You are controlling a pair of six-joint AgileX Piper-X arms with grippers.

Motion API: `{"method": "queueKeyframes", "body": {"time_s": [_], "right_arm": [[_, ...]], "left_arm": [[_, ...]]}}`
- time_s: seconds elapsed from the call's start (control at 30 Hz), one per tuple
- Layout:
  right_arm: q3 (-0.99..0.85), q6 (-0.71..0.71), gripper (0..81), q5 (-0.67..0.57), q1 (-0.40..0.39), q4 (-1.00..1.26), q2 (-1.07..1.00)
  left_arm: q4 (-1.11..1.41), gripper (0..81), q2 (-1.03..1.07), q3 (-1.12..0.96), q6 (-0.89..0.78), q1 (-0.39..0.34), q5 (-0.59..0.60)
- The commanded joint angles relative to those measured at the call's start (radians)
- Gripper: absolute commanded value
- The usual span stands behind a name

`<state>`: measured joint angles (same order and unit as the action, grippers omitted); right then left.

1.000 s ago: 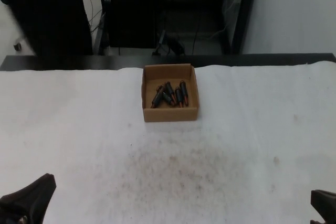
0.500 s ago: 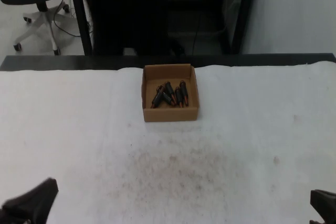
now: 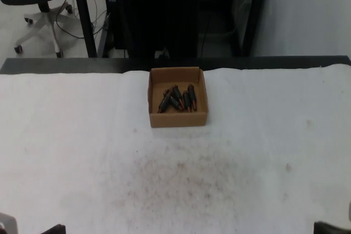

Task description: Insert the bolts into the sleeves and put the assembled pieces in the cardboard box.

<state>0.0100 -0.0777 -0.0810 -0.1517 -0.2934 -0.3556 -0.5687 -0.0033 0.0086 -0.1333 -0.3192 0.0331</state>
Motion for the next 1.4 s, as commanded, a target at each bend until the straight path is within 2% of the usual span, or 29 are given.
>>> {"method": "queueKeyframes", "body": {"time_s": [0.0,0.23,0.5,0.8,1.37], "right_arm": [[-0.010,0.002,0.8,0.001,0.003,0.038,0.032],[-0.010,0.002,0.8,0.001,-0.002,0.038,0.144],[-0.010,0.002,0.8,0.001,-0.056,0.037,0.356],[-0.010,0.002,0.8,-0.003,-0.059,0.082,0.356],[-0.010,0.002,0.8,-0.003,-0.059,-0.162,0.356]], "left_arm": [[0.004,0.1,0.003,-0.009,-0.009,-0.001,0.005],[0.021,0.1,0.003,-0.009,-0.009,-0.003,0.007],[0.042,0.1,0.003,-0.009,-0.009,-0.014,0.007],[0.042,0.1,0.003,-0.009,-0.006,-0.012,0.007],[0.042,0.1,0.003,-0.009,-0.006,-0.012,0.007]]}}
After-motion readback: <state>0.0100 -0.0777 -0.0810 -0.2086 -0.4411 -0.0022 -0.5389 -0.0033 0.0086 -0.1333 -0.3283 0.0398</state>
